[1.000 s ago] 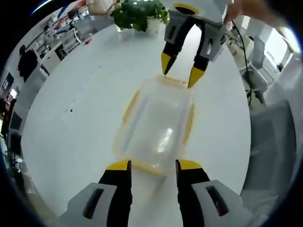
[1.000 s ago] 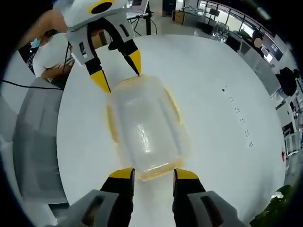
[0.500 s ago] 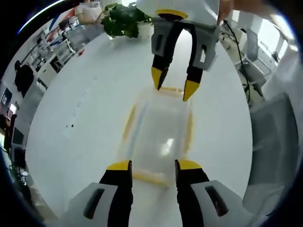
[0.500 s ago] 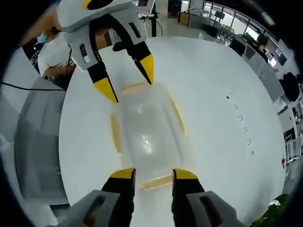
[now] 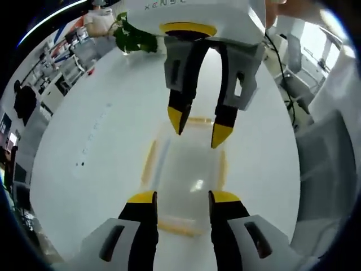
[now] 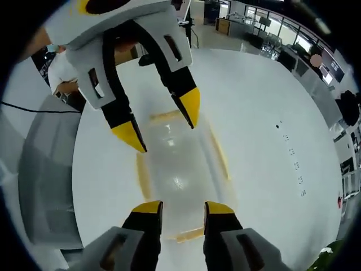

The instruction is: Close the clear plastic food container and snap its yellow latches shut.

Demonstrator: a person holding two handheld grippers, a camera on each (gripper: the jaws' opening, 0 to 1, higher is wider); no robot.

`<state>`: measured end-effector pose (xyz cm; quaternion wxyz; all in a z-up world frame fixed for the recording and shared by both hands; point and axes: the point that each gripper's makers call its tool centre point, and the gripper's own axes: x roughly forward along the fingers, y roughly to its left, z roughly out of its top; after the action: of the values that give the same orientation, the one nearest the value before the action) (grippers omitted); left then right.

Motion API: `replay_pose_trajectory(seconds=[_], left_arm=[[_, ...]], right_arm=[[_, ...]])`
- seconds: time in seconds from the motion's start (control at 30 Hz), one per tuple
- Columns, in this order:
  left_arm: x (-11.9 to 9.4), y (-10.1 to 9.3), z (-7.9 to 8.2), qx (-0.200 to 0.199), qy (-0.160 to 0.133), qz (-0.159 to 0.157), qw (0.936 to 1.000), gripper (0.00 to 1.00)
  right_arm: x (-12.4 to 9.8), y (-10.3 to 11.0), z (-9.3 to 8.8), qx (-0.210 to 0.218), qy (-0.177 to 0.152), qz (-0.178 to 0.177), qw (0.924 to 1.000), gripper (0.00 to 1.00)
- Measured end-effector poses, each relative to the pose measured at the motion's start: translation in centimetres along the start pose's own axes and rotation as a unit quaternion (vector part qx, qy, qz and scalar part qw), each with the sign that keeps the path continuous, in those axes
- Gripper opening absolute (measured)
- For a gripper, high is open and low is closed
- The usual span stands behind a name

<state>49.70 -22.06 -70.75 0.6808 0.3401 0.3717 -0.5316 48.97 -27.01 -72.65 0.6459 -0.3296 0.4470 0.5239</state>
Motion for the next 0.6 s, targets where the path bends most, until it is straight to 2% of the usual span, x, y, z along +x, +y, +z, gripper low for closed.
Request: replay_pose_trajectory(seconds=[0.23,0.37,0.6], left_arm=[[0.4,0.2,0.5,0.016,-0.004,0.001,0.9999,0.31],[0.7,0.2,1.0,0.009,-0.017,-0.003,0.9998,0.31],[1.2,-0.1,1.3,0.012,-0.021,-0.008,0.9997,0.31]], right_arm=[[0.1,-0.2,0.9,-0.006,-0.010,0.001,0.9999,0.21],[0.3,-0.2,1.9,0.000,-0.031,0.007,0.9995,0.22],[0.4,-0.5,2.8,-0.004,-0.049,0.006,0.9988,0.21]])
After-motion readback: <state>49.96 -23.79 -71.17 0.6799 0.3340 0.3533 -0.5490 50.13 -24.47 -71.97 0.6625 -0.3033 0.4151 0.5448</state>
